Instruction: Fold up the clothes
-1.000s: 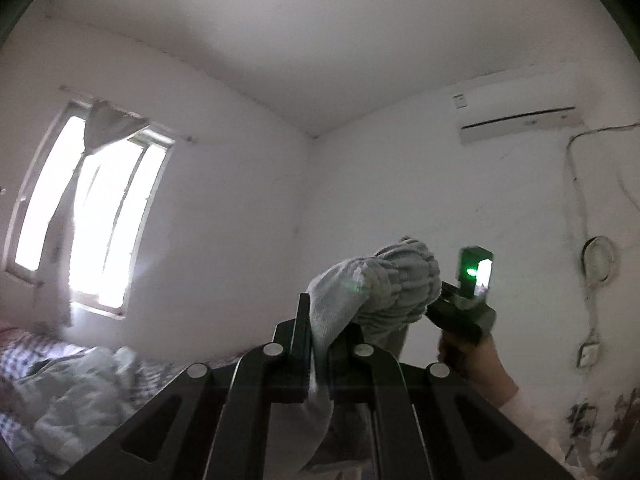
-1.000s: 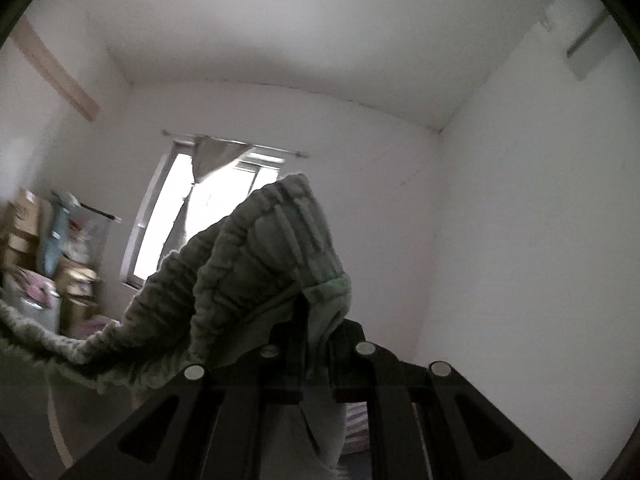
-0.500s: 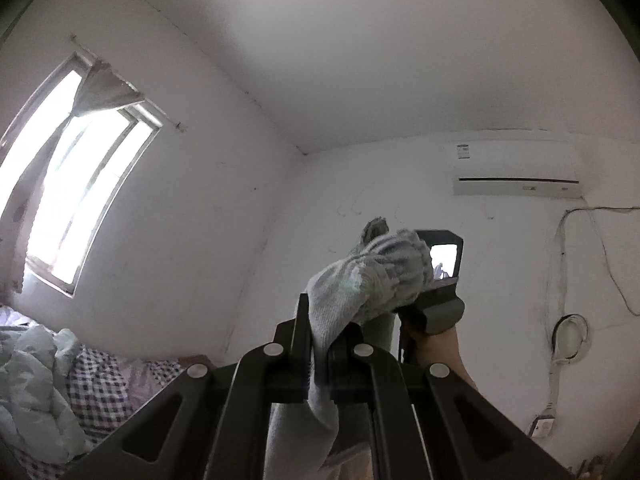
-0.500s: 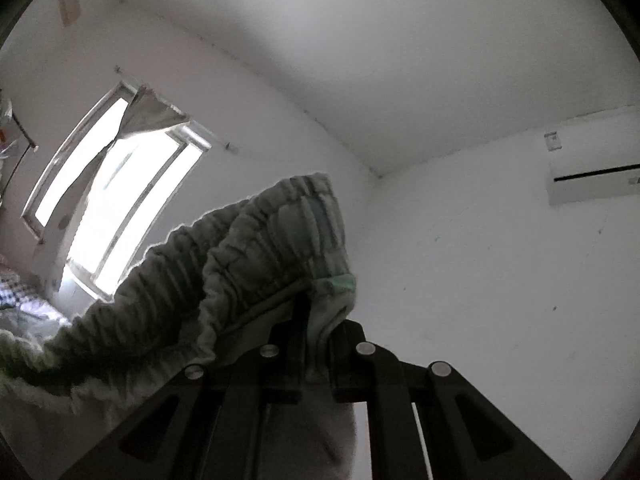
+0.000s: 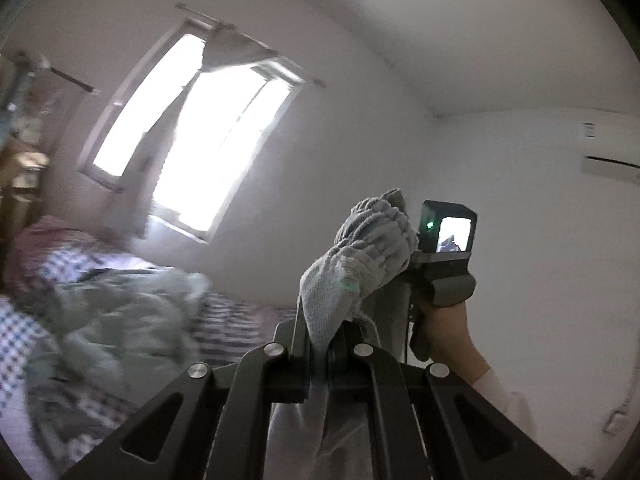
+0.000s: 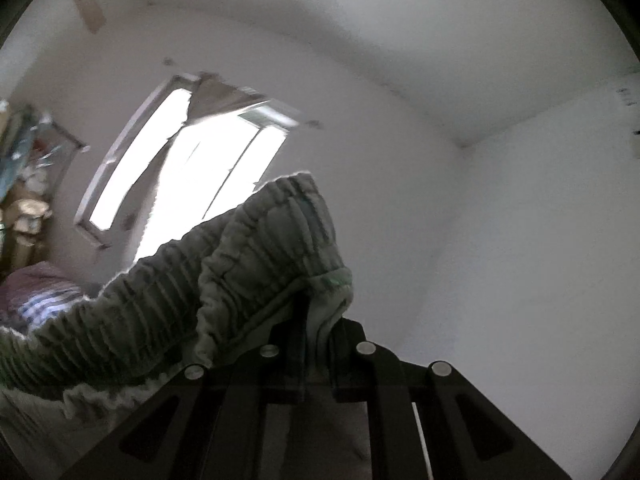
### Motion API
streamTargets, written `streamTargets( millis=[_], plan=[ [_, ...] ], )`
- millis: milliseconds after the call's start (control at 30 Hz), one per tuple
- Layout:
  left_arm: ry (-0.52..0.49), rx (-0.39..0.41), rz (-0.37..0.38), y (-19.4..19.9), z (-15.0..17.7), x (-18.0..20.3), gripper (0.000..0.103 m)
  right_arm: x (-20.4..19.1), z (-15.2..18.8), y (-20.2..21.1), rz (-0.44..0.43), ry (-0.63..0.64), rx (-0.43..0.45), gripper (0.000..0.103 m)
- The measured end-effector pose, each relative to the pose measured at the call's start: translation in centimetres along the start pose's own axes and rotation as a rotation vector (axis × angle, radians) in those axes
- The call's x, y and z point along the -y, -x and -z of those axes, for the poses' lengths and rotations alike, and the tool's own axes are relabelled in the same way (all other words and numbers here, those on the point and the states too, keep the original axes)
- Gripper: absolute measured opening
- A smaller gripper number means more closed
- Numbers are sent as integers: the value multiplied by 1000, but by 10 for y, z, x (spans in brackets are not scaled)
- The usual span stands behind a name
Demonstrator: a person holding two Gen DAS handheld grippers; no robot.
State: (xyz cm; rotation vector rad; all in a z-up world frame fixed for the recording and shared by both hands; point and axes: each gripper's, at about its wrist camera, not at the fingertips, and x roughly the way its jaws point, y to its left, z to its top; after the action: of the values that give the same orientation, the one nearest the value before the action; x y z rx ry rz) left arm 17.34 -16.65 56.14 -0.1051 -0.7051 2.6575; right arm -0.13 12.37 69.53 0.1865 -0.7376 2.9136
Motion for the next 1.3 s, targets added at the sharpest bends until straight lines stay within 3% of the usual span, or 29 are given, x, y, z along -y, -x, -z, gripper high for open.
streamTargets(
  millis=[133, 367, 667, 867, 1100, 1200, 1300],
  plan=[
    [23, 16, -125, 21, -4, -64, 4, -114, 13, -25, -127, 8, 2, 7],
    [75, 39, -314, 76, 3, -182, 4, -324, 8, -45, -338, 40, 11, 7],
    [207, 35, -553, 151, 35, -361, 4, -573, 2, -26, -564, 129, 14, 7],
    [350, 13, -679, 189, 96, -468, 4, -736, 33, -10, -710, 221, -24, 7],
    [517, -12, -820, 235, 176, -586, 4, -910, 113, 15, -881, 341, -120, 7],
    [574, -28, -876, 248, 210, -622, 4, -954, 149, 33, -932, 394, -147, 7],
    [613, -30, -925, 259, 237, -648, 4, -959, 158, 28, -949, 382, -161, 7]
  ],
)
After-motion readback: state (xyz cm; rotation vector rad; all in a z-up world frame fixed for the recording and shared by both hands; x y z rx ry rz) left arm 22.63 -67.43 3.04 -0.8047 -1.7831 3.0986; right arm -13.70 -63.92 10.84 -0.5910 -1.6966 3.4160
